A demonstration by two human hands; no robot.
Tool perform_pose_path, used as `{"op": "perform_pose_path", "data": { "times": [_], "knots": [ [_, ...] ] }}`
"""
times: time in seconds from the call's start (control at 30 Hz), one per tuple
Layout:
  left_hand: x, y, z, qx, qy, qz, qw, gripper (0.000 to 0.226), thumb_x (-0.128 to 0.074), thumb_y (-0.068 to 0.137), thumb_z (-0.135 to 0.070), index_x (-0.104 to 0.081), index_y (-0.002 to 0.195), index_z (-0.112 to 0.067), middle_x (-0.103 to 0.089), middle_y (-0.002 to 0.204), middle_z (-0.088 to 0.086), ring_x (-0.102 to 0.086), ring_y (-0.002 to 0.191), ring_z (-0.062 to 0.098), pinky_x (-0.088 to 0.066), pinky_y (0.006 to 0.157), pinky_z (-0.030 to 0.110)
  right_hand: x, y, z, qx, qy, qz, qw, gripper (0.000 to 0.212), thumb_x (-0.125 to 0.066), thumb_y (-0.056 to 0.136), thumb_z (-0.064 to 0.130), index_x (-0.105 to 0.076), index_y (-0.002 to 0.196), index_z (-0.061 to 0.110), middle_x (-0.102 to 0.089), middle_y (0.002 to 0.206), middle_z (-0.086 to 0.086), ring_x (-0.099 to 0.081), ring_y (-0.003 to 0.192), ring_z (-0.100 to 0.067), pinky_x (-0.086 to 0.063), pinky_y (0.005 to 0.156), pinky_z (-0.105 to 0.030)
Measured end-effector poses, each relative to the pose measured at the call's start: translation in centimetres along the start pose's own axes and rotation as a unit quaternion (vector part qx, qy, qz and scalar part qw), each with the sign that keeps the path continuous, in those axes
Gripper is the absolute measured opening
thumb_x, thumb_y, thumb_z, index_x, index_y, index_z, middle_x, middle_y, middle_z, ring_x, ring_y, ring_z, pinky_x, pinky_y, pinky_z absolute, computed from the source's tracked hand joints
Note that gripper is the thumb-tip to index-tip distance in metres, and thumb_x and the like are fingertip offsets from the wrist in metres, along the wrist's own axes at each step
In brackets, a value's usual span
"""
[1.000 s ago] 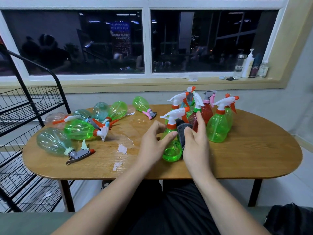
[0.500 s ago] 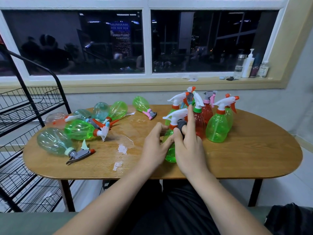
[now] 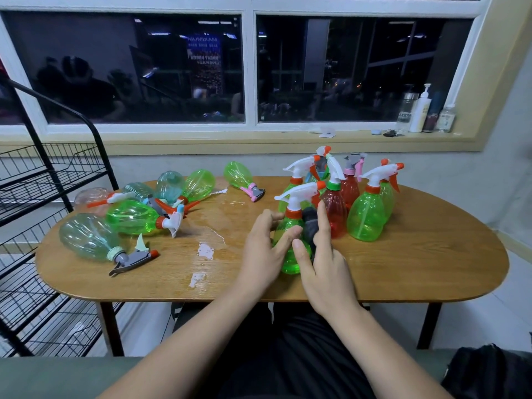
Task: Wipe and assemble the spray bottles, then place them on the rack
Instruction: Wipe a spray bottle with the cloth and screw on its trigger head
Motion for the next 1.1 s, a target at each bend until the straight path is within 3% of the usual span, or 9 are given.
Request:
{"op": "perform_pose_path", "data": {
  "times": [0.2, 0.33, 0.47, 0.53, 0.6, 0.7, 0.83, 0.97, 1.1],
  "knots": [
    [0.1, -0.4, -0.3, -0.004, 0.003, 0.003, 1.0, 0.042, -0.07, 0.093, -0.057, -0.058, 0.118, -0.026, -0.065, 0.124, -0.014, -0.059, 0.119, -0.003, -0.048, 0.088, 0.015, 0.3, 0.0, -2.0, -0.111, 0.022, 0.045, 0.993, 0.09, -0.039, 0.096, 0.077, 0.021, 0.16, 0.056, -0.059, 0.075, -0.005, -0.065, 0.077, -0.036, -0.053, 0.073, -0.054],
    [0.1, -0.6, -0.2, -0.002, 0.004, 0.008, 1.0, 0.046, -0.068, 0.092, -0.061, -0.058, 0.122, -0.027, -0.065, 0.126, -0.015, -0.059, 0.12, -0.005, -0.05, 0.092, 0.019, 0.7, 1.1, -2.6, -0.141, 0.021, 0.114, 0.983, 0.109, -0.037, 0.083, 0.093, 0.015, 0.165, 0.044, -0.048, 0.073, 0.01, -0.06, 0.073, -0.017, -0.041, 0.061, -0.028],
    [0.2, -0.4, 0.4, -0.009, 0.016, 0.02, 1.0, 0.049, -0.071, 0.094, -0.059, -0.058, 0.129, -0.028, -0.066, 0.127, -0.013, -0.061, 0.122, 0.004, -0.055, 0.096, 0.033, 1.3, 1.8, -2.3, -0.157, 0.113, 0.132, 0.972, 0.11, -0.047, 0.084, 0.089, 0.001, 0.17, 0.038, -0.057, 0.082, 0.021, -0.058, 0.083, 0.004, -0.039, 0.069, -0.017],
    [0.2, -0.5, 0.5, -0.014, 0.025, 0.023, 0.999, 0.054, -0.072, 0.091, -0.064, -0.058, 0.129, -0.029, -0.065, 0.127, -0.013, -0.062, 0.122, 0.007, -0.055, 0.098, 0.037, 1.2, 2.2, -1.9, -0.174, 0.195, 0.111, 0.959, 0.097, -0.053, 0.095, 0.071, -0.007, 0.171, 0.034, -0.062, 0.104, 0.043, -0.054, 0.1, 0.029, -0.039, 0.082, -0.002],
    [0.2, -0.6, 0.4, -0.015, 0.033, 0.019, 0.999, 0.058, -0.075, 0.088, -0.066, -0.059, 0.129, -0.031, -0.063, 0.127, -0.014, -0.061, 0.121, 0.007, -0.055, 0.097, 0.037, 1.5, 2.5, -0.8, -0.183, 0.26, 0.093, 0.943, 0.08, -0.055, 0.106, 0.045, -0.01, 0.171, 0.029, -0.049, 0.099, 0.062, -0.042, 0.098, 0.043, -0.034, 0.084, 0.007],
    [0.3, -0.6, 0.4, -0.023, 0.04, 0.017, 0.999, 0.061, -0.078, 0.085, -0.066, -0.06, 0.131, -0.031, -0.061, 0.125, -0.014, -0.061, 0.119, 0.008, -0.056, 0.096, 0.038, 1.8, 3.2, 0.9, -0.154, 0.322, 0.073, 0.931, 0.076, -0.054, 0.108, 0.034, -0.01, 0.17, 0.029, -0.038, 0.12, 0.055, -0.039, 0.102, 0.045, -0.034, 0.085, 0.008],
    [0.4, -0.8, 0.4, -0.021, 0.031, 0.008, 0.999, 0.069, -0.077, 0.08, -0.071, -0.061, 0.134, -0.031, -0.055, 0.122, -0.014, -0.06, 0.122, 0.004, -0.058, 0.096, 0.04, 1.6, 4.0, 1.5, -0.127, 0.355, 0.047, 0.925, 0.09, -0.062, 0.097, 0.064, -0.013, 0.169, 0.041, -0.025, 0.165, 0.033, -0.034, 0.131, 0.033, -0.032, 0.107, -0.007],
    [0.4, -0.9, 0.2, -0.023, 0.04, 0.01, 0.999, 0.07, -0.076, 0.082, -0.067, -0.061, 0.139, -0.028, -0.052, 0.121, -0.01, -0.058, 0.122, 0.002, -0.056, 0.098, 0.037, 1.0, 3.5, 1.3, -0.121, 0.346, 0.057, 0.929, 0.071, -0.052, 0.111, 0.034, -0.011, 0.17, 0.028, -0.036, 0.152, 0.042, -0.039, 0.112, 0.041, -0.034, 0.087, 0.007],
    [0.5, -0.9, 0.2, -0.027, 0.045, 0.009, 0.999, 0.069, -0.073, 0.085, -0.067, -0.061, 0.14, -0.028, -0.055, 0.12, -0.009, -0.058, 0.12, 0.005, -0.056, 0.096, 0.035, 0.1, 2.4, 0.5, -0.119, 0.3, 0.048, 0.945, 0.082, -0.053, 0.099, 0.06, -0.01, 0.167, 0.045, -0.023, 0.169, 0.029, -0.032, 0.146, 0.018, -0.031, 0.111, -0.005]
  ]
}}
Point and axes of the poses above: each hand's wrist, its own y-axis towards the middle knuckle, its own x-axis out of the back of the hand, z = x × y, the point moved 3 cm from there along y, towards the middle knuckle
